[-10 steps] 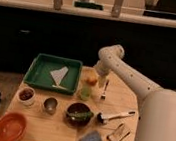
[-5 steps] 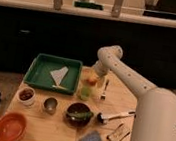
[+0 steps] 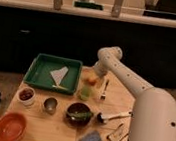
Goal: Place apple in metal cup
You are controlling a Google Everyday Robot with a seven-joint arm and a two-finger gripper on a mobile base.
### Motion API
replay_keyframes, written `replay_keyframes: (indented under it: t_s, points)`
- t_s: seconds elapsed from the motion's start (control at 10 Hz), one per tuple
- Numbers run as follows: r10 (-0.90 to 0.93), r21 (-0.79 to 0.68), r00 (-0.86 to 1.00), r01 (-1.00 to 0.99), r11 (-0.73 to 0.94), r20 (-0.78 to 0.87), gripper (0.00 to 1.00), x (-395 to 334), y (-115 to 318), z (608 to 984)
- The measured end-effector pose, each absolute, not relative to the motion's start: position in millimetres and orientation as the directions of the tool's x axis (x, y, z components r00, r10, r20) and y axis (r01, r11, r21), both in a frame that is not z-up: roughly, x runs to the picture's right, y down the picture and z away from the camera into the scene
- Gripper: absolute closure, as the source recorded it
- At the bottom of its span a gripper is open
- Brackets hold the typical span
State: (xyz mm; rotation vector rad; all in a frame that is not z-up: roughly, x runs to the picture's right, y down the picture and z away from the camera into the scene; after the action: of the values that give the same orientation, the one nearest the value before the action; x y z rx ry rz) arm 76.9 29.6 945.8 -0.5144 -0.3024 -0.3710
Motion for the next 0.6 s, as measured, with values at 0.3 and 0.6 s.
replay_keyframes:
  t_s: [0.3, 0.6]
  points:
    - [-0.252, -0.423, 0.885, 0.416, 0.805, 0.39, 0.24, 78.5, 36.0, 952.9]
    - [-0.229, -0.418, 0.877, 0.413, 0.809, 0.422, 0.51, 78.1, 39.3, 958.0]
